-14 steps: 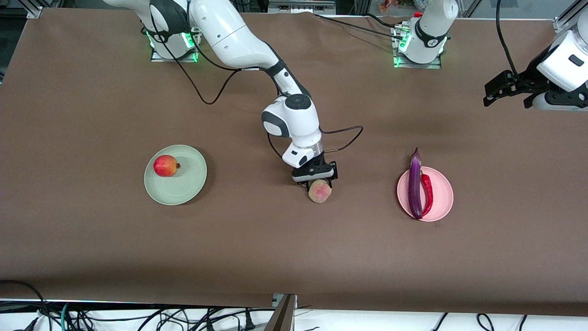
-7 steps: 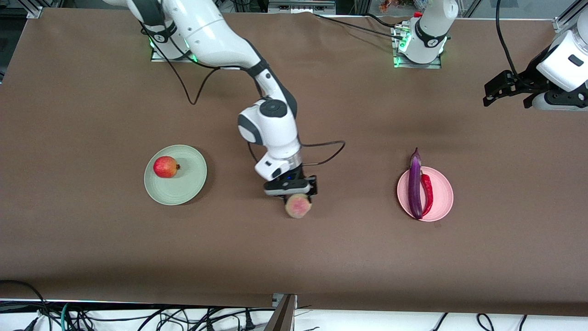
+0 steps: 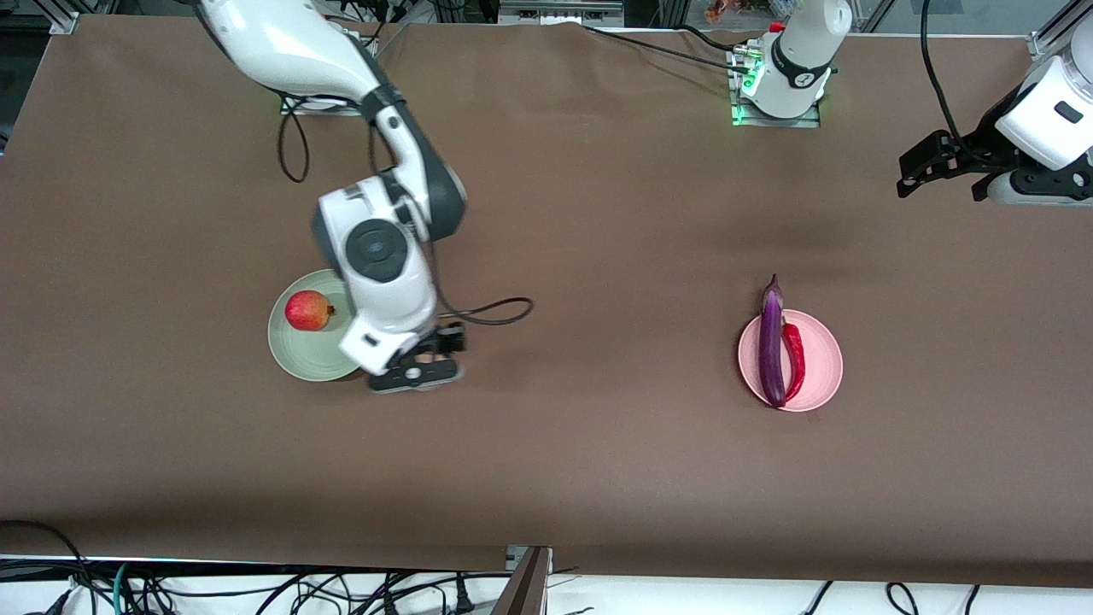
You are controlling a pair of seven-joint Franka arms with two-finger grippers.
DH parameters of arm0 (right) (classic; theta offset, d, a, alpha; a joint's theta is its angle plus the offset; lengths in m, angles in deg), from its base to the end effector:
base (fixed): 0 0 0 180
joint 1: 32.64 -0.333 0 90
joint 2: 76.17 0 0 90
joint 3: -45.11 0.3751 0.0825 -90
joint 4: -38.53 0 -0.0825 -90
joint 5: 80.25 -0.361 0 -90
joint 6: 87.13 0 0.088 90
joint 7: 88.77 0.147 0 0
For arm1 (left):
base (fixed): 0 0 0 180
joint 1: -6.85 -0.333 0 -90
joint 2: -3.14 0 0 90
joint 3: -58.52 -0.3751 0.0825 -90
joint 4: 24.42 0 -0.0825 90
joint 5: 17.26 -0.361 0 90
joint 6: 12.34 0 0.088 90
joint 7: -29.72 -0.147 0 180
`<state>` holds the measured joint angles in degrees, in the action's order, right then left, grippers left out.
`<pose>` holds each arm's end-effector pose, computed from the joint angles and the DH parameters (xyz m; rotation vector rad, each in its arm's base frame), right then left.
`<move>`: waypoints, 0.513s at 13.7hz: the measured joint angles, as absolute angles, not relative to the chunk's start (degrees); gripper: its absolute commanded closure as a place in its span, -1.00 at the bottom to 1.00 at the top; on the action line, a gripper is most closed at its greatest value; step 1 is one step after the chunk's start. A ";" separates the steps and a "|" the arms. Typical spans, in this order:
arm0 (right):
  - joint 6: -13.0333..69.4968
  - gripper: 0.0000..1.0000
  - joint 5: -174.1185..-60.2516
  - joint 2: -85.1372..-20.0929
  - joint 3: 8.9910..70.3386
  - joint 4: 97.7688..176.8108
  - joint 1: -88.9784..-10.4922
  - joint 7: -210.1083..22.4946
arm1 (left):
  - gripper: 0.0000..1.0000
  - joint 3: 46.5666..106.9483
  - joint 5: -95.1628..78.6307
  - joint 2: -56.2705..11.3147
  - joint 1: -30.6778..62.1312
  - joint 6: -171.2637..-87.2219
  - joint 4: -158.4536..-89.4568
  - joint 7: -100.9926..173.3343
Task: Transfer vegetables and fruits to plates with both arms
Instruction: 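Carry the peach with the right gripper onto the green plate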
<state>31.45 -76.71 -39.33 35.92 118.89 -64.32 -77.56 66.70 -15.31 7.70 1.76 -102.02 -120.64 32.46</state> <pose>0.6770 0.3018 0.3524 2.9799 0.3877 0.1105 0.4976 -0.0351 0.6351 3.1202 -0.0079 -0.0569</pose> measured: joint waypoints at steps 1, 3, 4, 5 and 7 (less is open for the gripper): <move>31.42 0.82 -76.80 -41.13 33.71 122.50 -63.53 -81.40 | -1.00 66.71 -15.31 7.70 1.76 -102.02 -120.64 32.46; 34.82 0.79 -77.23 -44.24 29.19 131.49 -62.90 -87.02 | -1.00 66.72 -15.31 7.70 1.76 -102.02 -120.64 32.46; 37.88 0.69 -77.81 -45.38 27.62 136.24 -62.66 -88.30 | -1.00 66.73 -15.31 7.70 1.76 -102.01 -120.64 32.46; 40.49 0.64 -79.14 -46.28 26.82 140.59 -62.36 -88.92 | -1.00 66.73 -15.31 7.70 1.76 -102.02 -120.64 32.46; 42.95 0.64 -83.43 -47.16 26.76 146.14 -62.26 -89.01 | -1.00 66.73 -15.31 7.70 1.76 -102.01 -120.64 32.46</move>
<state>42.95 -83.43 -47.16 26.76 146.14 -62.26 -89.01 66.73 -15.31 7.70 1.76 -102.01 -120.64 32.46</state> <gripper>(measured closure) 0.216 0.000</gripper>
